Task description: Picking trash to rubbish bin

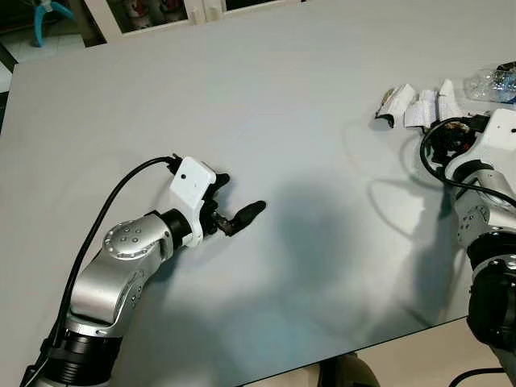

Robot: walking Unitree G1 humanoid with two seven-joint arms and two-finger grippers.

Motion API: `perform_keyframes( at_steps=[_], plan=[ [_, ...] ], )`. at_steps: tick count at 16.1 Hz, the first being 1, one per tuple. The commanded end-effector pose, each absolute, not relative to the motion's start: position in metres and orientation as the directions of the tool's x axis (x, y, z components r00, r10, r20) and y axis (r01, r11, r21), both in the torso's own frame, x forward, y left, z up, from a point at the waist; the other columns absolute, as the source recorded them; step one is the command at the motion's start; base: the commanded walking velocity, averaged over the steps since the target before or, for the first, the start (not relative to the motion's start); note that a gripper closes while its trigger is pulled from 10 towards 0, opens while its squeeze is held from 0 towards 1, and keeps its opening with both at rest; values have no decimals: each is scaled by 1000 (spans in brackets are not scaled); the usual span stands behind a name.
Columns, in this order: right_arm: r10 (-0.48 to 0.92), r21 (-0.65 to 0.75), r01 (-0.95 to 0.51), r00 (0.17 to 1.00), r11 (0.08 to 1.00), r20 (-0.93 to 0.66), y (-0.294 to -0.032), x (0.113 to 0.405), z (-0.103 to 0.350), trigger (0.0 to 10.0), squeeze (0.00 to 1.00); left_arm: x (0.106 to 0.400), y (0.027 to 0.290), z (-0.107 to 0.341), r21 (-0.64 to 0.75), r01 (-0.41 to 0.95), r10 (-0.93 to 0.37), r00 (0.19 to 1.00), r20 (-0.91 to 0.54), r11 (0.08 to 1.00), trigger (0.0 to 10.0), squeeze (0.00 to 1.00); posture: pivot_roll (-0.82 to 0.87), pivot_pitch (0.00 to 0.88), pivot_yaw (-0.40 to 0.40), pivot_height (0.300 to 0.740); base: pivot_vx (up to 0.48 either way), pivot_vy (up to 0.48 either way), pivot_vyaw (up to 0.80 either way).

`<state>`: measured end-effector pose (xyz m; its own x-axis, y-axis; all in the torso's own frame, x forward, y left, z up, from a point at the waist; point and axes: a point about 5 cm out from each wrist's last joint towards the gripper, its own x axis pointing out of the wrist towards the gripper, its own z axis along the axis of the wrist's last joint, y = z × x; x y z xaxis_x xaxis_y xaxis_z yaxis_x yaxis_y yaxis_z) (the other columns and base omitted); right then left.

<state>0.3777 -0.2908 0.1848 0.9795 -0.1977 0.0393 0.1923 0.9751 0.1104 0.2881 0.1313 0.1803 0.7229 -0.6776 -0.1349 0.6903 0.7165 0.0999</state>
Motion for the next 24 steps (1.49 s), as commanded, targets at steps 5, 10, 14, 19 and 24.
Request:
perform_keyframes(
  at_steps=[5, 10, 14, 19, 24],
  plan=[
    [-184, 132, 203, 972, 970, -145, -285, 365, 136, 0, 0, 282, 131, 178, 100, 698, -683, 715, -150, 709, 10000, 0, 512, 329, 105, 740, 0, 0, 0],
    [-185, 121, 203, 972, 972, -142, -285, 366, 137, 0, 0, 283, 131, 178, 101, 697, -681, 716, -150, 710, 10000, 0, 516, 325, 106, 740, 0, 0, 0],
    [-188, 109, 205, 971, 973, -146, -284, 365, 135, 0, 0, 283, 131, 178, 101, 696, -681, 717, -152, 711, 10000, 0, 516, 323, 104, 740, 0, 0, 0],
    [-205, 91, 219, 968, 971, -145, -285, 364, 134, 0, 0, 283, 131, 178, 103, 696, -681, 717, -150, 711, 10000, 0, 519, 319, 107, 740, 0, 0, 0],
    [-211, 63, 220, 969, 973, -132, -285, 364, 136, 0, 0, 284, 129, 178, 105, 698, -683, 715, -149, 708, 10000, 0, 517, 311, 109, 740, 0, 0, 0]
  ],
)
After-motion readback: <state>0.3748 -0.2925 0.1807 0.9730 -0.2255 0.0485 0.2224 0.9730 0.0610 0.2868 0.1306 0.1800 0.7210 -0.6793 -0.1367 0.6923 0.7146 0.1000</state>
